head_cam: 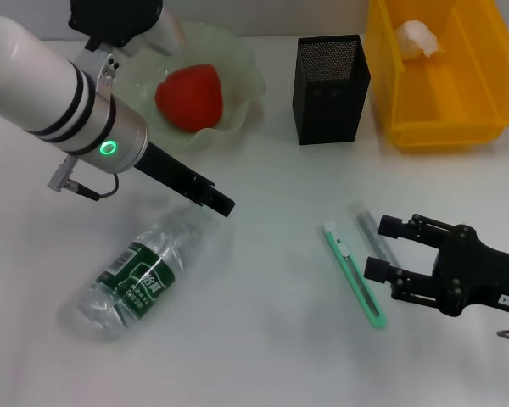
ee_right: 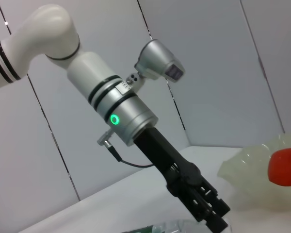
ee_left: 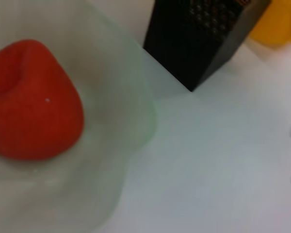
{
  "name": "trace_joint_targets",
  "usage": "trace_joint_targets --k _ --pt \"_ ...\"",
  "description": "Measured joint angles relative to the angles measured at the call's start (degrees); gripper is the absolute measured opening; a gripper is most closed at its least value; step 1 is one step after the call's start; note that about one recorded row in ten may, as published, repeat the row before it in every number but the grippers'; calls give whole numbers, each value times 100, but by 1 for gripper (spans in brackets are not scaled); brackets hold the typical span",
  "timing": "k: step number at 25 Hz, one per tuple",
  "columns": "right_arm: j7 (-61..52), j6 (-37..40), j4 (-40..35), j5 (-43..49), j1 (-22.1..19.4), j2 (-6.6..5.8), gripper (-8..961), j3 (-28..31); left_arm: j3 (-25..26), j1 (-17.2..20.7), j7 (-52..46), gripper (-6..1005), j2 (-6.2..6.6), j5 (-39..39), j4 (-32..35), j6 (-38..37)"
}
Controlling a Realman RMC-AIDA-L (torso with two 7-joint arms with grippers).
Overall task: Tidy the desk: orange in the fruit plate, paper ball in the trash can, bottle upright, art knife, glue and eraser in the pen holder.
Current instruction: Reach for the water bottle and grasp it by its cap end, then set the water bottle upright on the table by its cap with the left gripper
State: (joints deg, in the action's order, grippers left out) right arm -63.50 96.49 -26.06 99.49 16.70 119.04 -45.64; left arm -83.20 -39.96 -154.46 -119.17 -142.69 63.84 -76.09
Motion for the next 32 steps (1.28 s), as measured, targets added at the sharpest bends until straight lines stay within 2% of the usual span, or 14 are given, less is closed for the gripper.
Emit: trace_joint_targets --k 7,15,22,24,25,28,29,30,32 --pt "3 -21 37 101 48 -2 749 3 -233 -19 8 664 -1 -6 -427 453" --pt "5 -164 194 156 144 -4 748 8 -588 -12 41 633 0 -11 -453 564" --pt "5 -197 215 156 149 -4 749 47 -619 61 131 606 0 2 -420 584" --pt "5 -200 216 155 149 -4 750 51 -618 77 167 441 0 5 -409 580" --pt "5 -207 216 156 149 -4 750 56 -618 77 167 441 0 5 -409 580" --pt "5 -247 216 156 149 -4 750 62 -619 193 262 441 5 59 -199 560" --pt "5 -265 218 153 150 -3 750 64 -621 389 393 441 18 218 188 527" --pt "5 -265 218 153 150 -3 750 64 -621 389 393 441 18 218 188 527" --pt "5 -267 225 128 149 -3 750 64 -486 738 861 441 55 899 742 428"
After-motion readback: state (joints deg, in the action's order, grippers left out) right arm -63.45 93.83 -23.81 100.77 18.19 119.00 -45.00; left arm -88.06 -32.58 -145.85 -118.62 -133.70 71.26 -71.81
